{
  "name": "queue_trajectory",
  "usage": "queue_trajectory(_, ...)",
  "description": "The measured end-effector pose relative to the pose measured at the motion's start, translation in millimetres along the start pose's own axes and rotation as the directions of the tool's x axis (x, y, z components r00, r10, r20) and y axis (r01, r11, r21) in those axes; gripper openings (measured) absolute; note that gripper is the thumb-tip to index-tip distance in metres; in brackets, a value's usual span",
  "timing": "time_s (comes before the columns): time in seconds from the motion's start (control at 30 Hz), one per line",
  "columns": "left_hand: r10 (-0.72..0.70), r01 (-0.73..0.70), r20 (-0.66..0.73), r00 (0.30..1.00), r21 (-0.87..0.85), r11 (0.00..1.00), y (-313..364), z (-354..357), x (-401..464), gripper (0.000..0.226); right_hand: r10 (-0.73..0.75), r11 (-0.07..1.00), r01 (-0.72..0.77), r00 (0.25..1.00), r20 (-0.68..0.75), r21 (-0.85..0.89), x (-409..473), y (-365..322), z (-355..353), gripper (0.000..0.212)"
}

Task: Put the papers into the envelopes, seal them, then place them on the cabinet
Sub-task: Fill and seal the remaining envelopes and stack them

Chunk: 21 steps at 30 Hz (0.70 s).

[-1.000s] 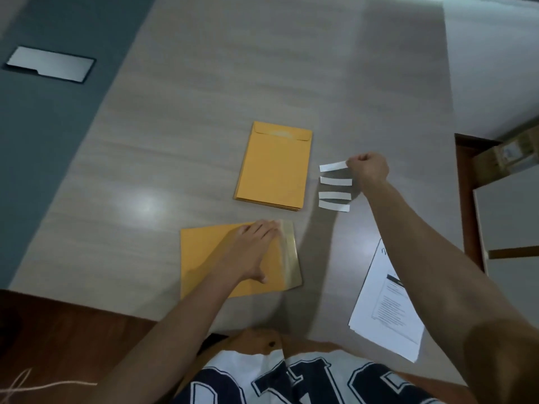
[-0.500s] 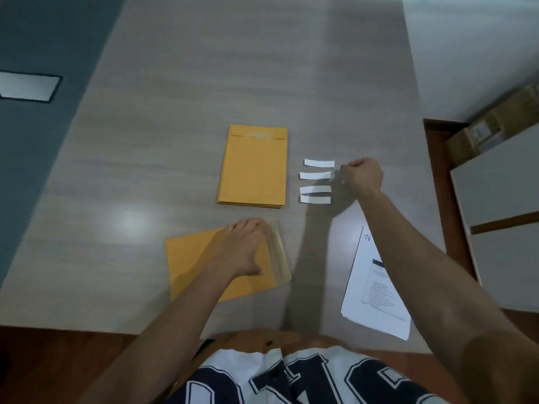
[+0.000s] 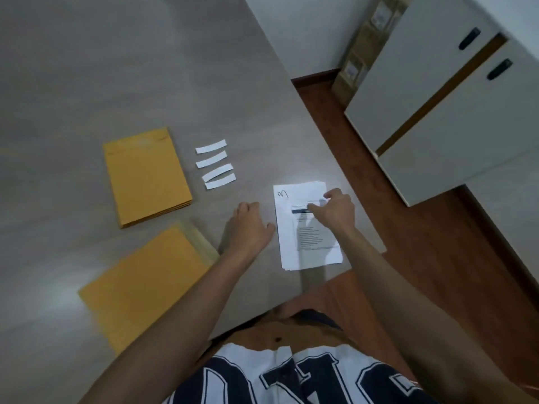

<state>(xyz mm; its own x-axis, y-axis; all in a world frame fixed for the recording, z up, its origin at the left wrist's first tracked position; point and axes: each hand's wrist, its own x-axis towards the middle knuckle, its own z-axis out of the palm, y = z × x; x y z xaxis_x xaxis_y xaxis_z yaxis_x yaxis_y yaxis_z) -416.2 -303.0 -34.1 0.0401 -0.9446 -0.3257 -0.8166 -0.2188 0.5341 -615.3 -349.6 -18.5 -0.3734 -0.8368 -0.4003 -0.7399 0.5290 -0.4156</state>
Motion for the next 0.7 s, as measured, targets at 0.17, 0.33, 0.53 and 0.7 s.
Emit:
queue_trajectory(0.17,0.077,-0.076,-0.039,0.996,0.031,0.997,23.3,19.5,19.9,0.064,-0.033,0.997,0.032,0.999,-0.018,-0.066,-18.7,36.3,1.6,0.074)
queue_trajectory(0.33,0.150,-0.162,0.103,0.983,0.125,0.979,43.9,19.3,55.7,0.103,-0.095,0.993,0.091,0.995,-0.039,-0.079,-20.7,42.0,7.1,0.072)
queue_trajectory(0.53,0.164,-0.203,0.151,0.975,0.297,0.933,62.6,20.3,82.3,0.111,-0.119,0.991,0.117,0.993,-0.023,-0.060,-17.4,44.5,9.5,0.072)
queue_trajectory(0.7,0.122,-0.189,0.207,0.971,0.345,0.919,74.5,15.9,92.2,0.093,-0.131,0.991,0.131,0.991,-0.006,-0.041,-15.7,47.5,7.4,0.074)
